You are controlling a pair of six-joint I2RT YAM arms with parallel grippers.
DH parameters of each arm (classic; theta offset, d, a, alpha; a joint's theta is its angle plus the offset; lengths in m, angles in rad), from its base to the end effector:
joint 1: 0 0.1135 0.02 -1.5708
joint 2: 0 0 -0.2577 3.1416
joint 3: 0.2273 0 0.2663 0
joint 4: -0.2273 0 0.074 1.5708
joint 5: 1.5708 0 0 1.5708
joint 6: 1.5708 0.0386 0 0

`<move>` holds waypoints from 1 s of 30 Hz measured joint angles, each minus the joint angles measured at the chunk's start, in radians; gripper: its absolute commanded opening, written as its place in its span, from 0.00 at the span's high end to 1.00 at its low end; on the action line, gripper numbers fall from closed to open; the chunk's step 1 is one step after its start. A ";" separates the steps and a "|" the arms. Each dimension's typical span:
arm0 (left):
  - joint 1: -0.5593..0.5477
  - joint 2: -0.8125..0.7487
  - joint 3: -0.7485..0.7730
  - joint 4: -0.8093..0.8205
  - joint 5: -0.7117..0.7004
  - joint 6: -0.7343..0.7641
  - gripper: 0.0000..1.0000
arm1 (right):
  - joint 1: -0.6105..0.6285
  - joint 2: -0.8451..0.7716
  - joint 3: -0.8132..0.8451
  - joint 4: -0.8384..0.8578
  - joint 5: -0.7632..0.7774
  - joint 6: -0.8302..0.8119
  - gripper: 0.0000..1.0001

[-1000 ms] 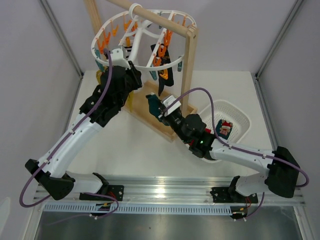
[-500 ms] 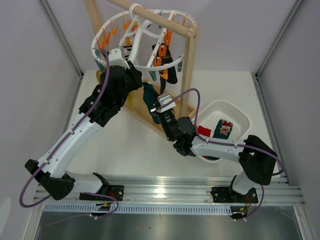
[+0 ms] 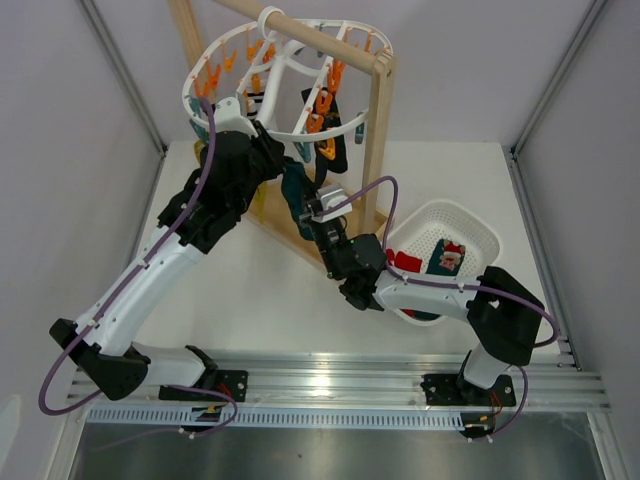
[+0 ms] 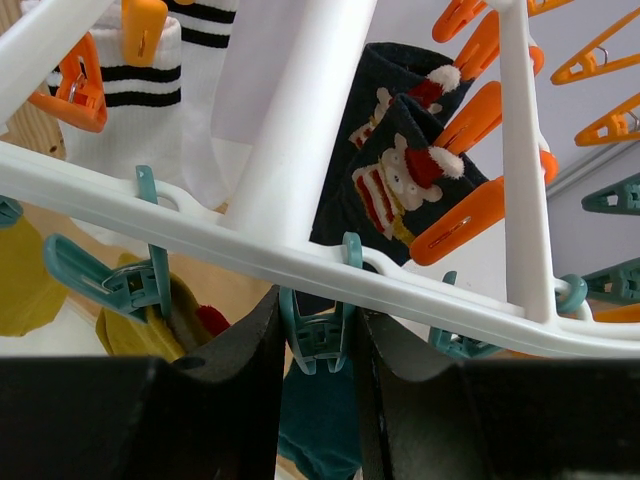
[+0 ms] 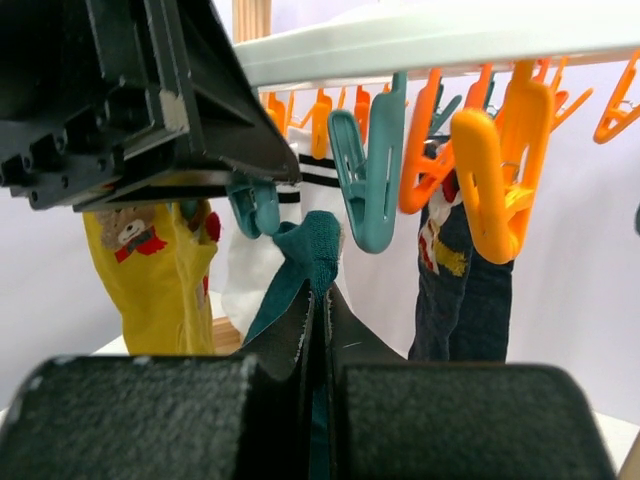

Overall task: Clip the socks to the hanger
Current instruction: Clamp the sock onto the hanger.

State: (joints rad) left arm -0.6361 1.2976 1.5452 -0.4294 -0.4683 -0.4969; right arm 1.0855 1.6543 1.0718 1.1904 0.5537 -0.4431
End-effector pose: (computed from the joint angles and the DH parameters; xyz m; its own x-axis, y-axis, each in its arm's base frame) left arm 0.2468 -0.1606 0.4638 -0.2103 -0.3735 -0.9035 0.0828 0.9140 -0.3971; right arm 0.1947 0.3257 0.3387 0.4769 0.1226 -0.8703 -0.3836 0.9200 -0.0806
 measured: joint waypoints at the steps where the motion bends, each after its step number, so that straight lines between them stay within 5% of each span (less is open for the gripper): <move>1: 0.000 0.000 0.000 0.000 0.000 -0.002 0.90 | 0.002 0.004 0.000 0.001 0.000 0.001 1.00; 30: 0.000 0.000 0.000 -0.001 -0.023 -0.032 0.89 | 0.026 0.023 0.019 0.041 0.025 -0.002 1.00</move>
State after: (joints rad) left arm -0.6361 1.2980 1.5452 -0.4301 -0.4908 -0.5285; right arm 1.1110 1.6775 1.0908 1.2312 0.5785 -0.4450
